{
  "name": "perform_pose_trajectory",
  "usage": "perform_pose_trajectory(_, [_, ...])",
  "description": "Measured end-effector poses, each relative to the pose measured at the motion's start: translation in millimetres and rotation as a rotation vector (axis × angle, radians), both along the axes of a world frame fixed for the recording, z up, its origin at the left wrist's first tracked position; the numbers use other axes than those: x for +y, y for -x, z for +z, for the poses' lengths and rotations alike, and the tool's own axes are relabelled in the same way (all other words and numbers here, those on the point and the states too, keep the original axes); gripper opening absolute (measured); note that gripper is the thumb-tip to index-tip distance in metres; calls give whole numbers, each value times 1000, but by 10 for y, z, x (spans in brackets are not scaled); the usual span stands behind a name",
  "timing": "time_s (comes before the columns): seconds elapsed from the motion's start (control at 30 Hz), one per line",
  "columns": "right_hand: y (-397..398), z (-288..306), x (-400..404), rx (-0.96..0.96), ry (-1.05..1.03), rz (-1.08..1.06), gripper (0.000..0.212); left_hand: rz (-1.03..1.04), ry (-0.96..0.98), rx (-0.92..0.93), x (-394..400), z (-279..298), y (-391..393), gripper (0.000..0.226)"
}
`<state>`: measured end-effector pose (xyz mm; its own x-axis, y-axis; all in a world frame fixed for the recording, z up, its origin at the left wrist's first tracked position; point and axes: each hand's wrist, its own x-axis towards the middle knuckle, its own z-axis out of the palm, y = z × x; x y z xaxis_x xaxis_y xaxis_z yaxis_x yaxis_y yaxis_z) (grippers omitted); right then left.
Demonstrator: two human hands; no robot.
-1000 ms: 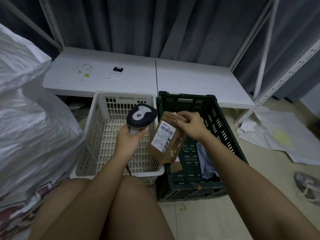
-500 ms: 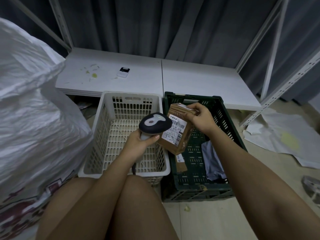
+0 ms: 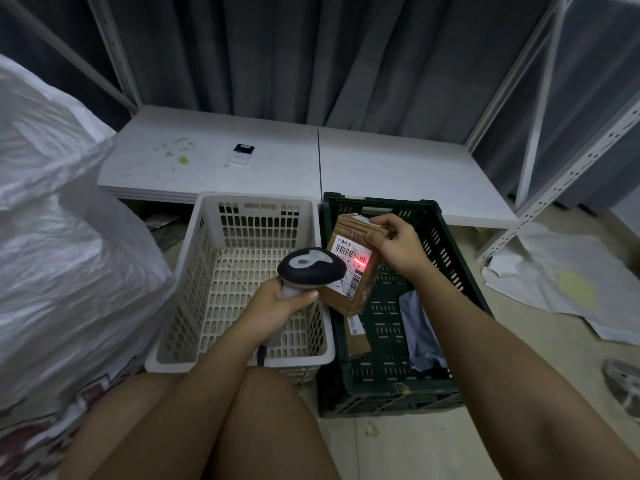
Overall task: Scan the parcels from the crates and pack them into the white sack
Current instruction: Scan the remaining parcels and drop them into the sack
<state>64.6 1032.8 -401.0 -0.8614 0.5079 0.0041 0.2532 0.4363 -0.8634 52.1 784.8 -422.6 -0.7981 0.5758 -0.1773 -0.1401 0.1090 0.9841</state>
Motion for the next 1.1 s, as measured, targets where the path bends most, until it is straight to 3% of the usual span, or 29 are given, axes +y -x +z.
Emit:
perform_pose_trajectory(0.8, [-71, 21, -23, 2, 39, -50, 26, 16, 39, 32, 23, -22, 16, 19])
perform_pose_trajectory(1.1, [-240, 262, -340, 151, -21, -139, 30, 204, -66, 89, 29, 238, 46, 39])
